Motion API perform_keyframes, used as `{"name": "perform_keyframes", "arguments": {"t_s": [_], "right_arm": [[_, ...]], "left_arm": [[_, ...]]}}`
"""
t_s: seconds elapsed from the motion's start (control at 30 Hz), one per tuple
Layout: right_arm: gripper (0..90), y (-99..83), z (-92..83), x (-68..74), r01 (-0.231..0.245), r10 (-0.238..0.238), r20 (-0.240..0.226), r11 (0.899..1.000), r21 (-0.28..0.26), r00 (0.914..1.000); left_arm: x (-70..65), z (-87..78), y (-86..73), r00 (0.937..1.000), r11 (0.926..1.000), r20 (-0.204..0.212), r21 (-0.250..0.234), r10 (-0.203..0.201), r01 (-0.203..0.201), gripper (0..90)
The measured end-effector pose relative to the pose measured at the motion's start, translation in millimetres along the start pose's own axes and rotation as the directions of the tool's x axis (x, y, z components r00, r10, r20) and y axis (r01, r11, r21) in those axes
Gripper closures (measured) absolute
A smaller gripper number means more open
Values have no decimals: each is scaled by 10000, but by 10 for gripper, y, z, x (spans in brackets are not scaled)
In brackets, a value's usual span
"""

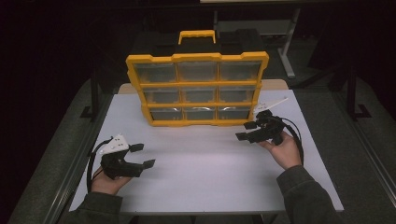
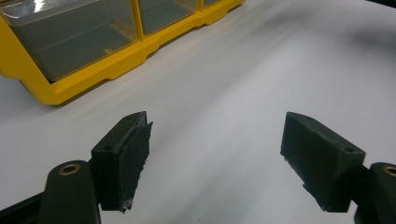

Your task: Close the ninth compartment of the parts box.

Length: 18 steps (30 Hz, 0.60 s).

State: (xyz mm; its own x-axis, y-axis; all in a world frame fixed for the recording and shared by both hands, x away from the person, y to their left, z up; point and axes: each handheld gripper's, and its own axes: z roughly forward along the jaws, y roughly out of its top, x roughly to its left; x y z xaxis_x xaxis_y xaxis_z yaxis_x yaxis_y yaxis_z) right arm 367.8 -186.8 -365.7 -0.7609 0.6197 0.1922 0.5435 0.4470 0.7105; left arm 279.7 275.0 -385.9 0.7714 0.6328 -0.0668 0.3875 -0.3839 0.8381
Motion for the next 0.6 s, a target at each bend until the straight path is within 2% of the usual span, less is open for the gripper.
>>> {"name": "perform_keyframes", "arguments": {"t_s": [0.1, 0.2, 0.23, 0.27, 0.37, 0.6], "right_arm": [[343, -41, -45, 26, 3, -1, 163, 9999, -120, 9999], [330, -80, -82, 51, 213, -206, 256, 9994, -269, 9995], [327, -91, -95, 67, 101, -94, 249, 9996, -276, 9996], [325, -108, -101, 57, 258, -250, 234, 9991, -339, 9994], [309, -155, -109, 49, 2, 3, 207, 9997, -246, 9998], [288, -262, -157, 46, -186, 194, 244, 9993, -339, 9995]], "left_arm": [[0, 0, 1, 10000, 10000, -7, 47, 87, -87, 233], [-9, 3, -1, 10000, 10000, 4, 71, 33, -33, 230], [-15, 4, -1, 10000, 10000, -5, 58, -4, 4, 229], [-18, 4, 0, 10000, 10000, -2, 30, -10, 10, 229], [-16, 1, 2, 9999, 9999, 4, 93, 142, -142, 229], [-21, 8, -1, 10000, 9999, 29, 86, 80, -80, 219]]}}
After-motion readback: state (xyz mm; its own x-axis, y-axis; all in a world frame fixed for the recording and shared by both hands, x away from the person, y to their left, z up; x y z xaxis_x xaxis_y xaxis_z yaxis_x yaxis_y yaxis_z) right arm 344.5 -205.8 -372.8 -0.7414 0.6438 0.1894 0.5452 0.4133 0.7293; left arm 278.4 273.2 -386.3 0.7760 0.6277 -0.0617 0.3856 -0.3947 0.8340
